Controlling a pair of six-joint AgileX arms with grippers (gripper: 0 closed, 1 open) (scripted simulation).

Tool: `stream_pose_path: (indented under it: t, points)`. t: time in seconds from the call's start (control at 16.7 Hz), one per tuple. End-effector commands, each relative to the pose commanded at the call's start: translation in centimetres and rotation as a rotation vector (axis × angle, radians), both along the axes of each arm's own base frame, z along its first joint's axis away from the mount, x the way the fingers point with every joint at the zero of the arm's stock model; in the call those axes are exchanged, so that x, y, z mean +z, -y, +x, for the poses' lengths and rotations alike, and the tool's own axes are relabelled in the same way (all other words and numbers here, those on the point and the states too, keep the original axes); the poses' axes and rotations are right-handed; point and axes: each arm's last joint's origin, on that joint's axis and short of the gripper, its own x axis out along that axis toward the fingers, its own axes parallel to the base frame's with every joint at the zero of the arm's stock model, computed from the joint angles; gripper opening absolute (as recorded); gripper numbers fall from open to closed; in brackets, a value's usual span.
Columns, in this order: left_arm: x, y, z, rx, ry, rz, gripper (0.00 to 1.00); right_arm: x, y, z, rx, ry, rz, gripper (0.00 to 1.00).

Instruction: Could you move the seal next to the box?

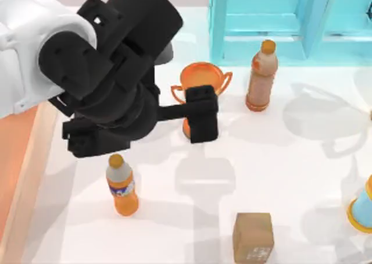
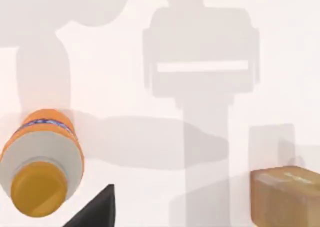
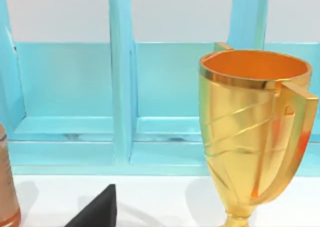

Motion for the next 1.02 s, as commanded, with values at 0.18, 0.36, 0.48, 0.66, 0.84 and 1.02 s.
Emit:
stream_pose_path:
  t: [0.18, 0.36, 0.48, 0.66, 0.84, 1.02]
  points:
    - [-2.0, 6.8, 0.3, -0.008, -0.177, 0.13, 1.0, 0.0, 0.0, 0.0, 0.0, 0.0, 0.0, 1.0]
    - [-3.9, 12.0, -0.7, -0.005, -0.27, 0.232, 1.0, 0.0, 0.0, 0.0, 0.0, 0.0, 0.0, 1.0]
    - [-4.5, 14.5, -1.6, -0.004, -0.296, 0.267, 1.0, 0.0, 0.0, 0.0, 0.0, 0.0, 0.0, 1.0]
    - [-5.2, 16.3, -2.4, -0.002, -0.312, 0.295, 1.0, 0.0, 0.0, 0.0, 0.0, 0.0, 0.0, 1.0]
    - [-5.2, 16.4, -2.4, -0.002, -0.312, 0.296, 1.0, 0.0, 0.0, 0.0, 0.0, 0.0, 0.0, 1.0]
    - [-5.3, 16.3, -2.3, 0.001, -0.312, 0.294, 1.0, 0.0, 0.0, 0.0, 0.0, 0.0, 0.0, 1.0]
